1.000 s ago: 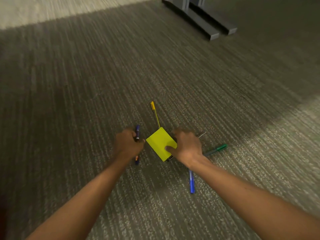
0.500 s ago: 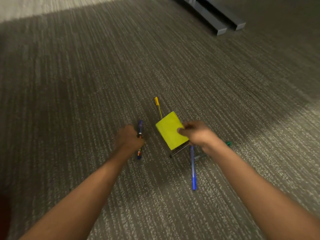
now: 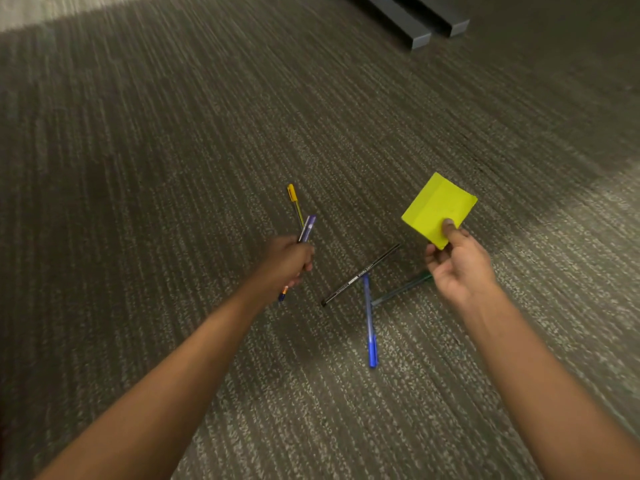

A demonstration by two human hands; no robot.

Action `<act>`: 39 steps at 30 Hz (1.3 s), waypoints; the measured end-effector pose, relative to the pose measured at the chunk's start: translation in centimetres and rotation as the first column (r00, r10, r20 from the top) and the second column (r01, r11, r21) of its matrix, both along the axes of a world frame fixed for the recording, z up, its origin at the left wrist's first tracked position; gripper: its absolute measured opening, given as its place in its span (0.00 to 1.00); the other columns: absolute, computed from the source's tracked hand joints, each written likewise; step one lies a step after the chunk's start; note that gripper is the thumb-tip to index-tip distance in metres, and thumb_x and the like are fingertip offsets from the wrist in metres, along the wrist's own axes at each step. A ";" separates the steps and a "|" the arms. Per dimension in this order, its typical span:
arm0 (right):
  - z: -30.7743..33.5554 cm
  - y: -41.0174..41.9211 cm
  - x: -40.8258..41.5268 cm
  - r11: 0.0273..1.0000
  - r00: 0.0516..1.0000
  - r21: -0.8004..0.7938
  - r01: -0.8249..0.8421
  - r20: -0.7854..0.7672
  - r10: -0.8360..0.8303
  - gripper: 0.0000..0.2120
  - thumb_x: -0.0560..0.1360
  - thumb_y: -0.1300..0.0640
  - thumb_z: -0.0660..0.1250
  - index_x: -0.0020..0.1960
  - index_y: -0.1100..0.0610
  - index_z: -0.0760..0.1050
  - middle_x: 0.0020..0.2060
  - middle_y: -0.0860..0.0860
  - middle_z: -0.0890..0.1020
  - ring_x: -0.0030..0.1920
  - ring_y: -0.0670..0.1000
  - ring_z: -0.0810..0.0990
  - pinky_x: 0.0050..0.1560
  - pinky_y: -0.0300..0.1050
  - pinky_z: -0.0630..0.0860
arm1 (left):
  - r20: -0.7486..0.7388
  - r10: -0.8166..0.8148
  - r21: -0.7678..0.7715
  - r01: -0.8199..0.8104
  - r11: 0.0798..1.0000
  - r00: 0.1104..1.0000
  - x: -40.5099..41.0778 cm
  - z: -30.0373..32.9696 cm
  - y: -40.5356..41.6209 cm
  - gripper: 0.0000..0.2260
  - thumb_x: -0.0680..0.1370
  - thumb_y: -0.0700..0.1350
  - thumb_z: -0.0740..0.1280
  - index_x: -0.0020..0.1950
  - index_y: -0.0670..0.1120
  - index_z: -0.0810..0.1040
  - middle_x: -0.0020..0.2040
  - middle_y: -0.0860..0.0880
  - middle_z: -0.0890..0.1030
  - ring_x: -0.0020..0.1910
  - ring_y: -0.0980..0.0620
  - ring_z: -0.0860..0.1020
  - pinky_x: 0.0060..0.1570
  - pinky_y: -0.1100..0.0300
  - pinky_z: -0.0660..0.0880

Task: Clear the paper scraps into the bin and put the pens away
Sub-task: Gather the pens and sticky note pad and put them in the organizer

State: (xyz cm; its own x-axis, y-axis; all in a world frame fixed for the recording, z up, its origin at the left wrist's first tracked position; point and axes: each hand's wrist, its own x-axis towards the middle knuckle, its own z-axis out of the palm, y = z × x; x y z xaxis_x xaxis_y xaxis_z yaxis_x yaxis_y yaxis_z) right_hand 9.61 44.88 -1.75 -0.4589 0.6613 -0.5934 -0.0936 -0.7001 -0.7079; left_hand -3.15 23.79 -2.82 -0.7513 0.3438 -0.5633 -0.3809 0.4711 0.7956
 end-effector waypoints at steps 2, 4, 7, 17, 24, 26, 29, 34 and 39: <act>-0.2 0.7 0.4 1.000 1.000 0.016 -0.003 0.008 0.002 0.07 0.79 0.59 0.65 0.44 0.51 0.70 0.42 0.48 0.80 0.39 0.45 0.77 0.34 0.37 0.71 | -0.069 -0.089 0.009 0.090 0.996 0.994 0.7 0.0 0.6 0.04 0.69 0.37 0.62 0.35 0.44 0.72 0.29 0.46 0.71 0.20 0.55 0.63 0.23 0.65 0.58; -0.6 1.5 0.9 1.000 1.000 0.029 0.003 0.008 -0.003 0.05 0.79 0.58 0.64 0.45 0.51 0.70 0.44 0.48 0.80 0.39 0.45 0.77 0.35 0.37 0.72 | -0.182 -0.197 -0.027 0.196 0.980 0.963 1.5 0.1 0.9 0.05 0.67 0.42 0.65 0.32 0.48 0.71 0.25 0.53 0.69 0.21 0.57 0.63 0.26 0.62 0.60; -1.1 2.4 1.6 0.999 1.000 0.020 0.029 -0.001 -0.029 0.04 0.79 0.58 0.64 0.46 0.51 0.71 0.45 0.48 0.80 0.41 0.45 0.77 0.36 0.37 0.72 | -0.314 -0.363 -0.186 0.318 0.930 0.877 3.3 0.4 1.6 0.08 0.64 0.50 0.69 0.31 0.49 0.71 0.23 0.57 0.70 0.23 0.59 0.67 0.28 0.62 0.64; -2.1 2.8 2.4 0.999 0.998 0.008 0.044 0.036 -0.044 0.04 0.79 0.58 0.65 0.46 0.51 0.72 0.45 0.48 0.81 0.41 0.46 0.78 0.32 0.38 0.73 | -0.514 -0.854 -0.664 0.668 0.335 -0.084 6.8 0.1 1.7 0.15 0.75 0.37 0.65 0.58 0.51 0.77 0.56 0.52 0.77 0.45 0.49 0.80 0.44 0.53 0.79; -1.7 3.3 2.7 0.997 0.997 0.077 0.003 0.073 -0.008 0.02 0.79 0.57 0.65 0.48 0.52 0.73 0.46 0.49 0.81 0.41 0.46 0.78 0.32 0.38 0.73 | -0.456 -0.803 -0.793 0.585 0.170 -0.385 7.3 -0.8 1.5 0.07 0.78 0.38 0.65 0.55 0.43 0.77 0.59 0.46 0.75 0.36 0.52 0.77 0.34 0.57 0.78; -1.3 3.5 2.8 0.997 0.997 0.077 0.022 0.071 -0.027 0.02 0.79 0.58 0.65 0.49 0.52 0.73 0.47 0.49 0.81 0.40 0.47 0.78 0.32 0.38 0.73 | -0.500 -0.754 -0.796 0.570 0.206 -0.426 7.6 -1.1 1.7 0.06 0.80 0.38 0.61 0.55 0.43 0.74 0.51 0.47 0.77 0.42 0.50 0.76 0.41 0.55 0.78; -0.6 4.2 3.2 0.995 0.996 0.078 0.068 0.044 -0.071 0.04 0.79 0.58 0.65 0.46 0.52 0.72 0.44 0.49 0.81 0.39 0.46 0.77 0.32 0.38 0.73 | -0.644 -0.694 -0.702 0.610 0.367 -0.323 8.4 -0.8 2.4 0.04 0.81 0.44 0.57 0.51 0.46 0.71 0.41 0.49 0.79 0.42 0.50 0.74 0.37 0.57 0.71; 0.3 5.6 4.0 0.986 0.992 0.107 0.125 0.018 -0.128 0.06 0.79 0.58 0.65 0.46 0.52 0.69 0.44 0.48 0.80 0.39 0.46 0.76 0.33 0.38 0.72 | -0.609 -0.759 -0.424 0.714 0.558 0.231 8.6 0.1 5.5 0.06 0.82 0.47 0.55 0.55 0.45 0.66 0.39 0.43 0.76 0.39 0.39 0.76 0.36 0.49 0.72; 0.6 6.5 4.6 0.983 0.989 0.119 0.138 0.030 -0.142 0.05 0.80 0.57 0.64 0.46 0.52 0.69 0.44 0.48 0.79 0.40 0.46 0.76 0.34 0.38 0.72 | -0.473 -0.779 -0.510 0.594 0.623 0.411 9.1 -1.2 9.2 0.12 0.80 0.45 0.58 0.61 0.43 0.65 0.45 0.39 0.80 0.43 0.37 0.80 0.41 0.48 0.77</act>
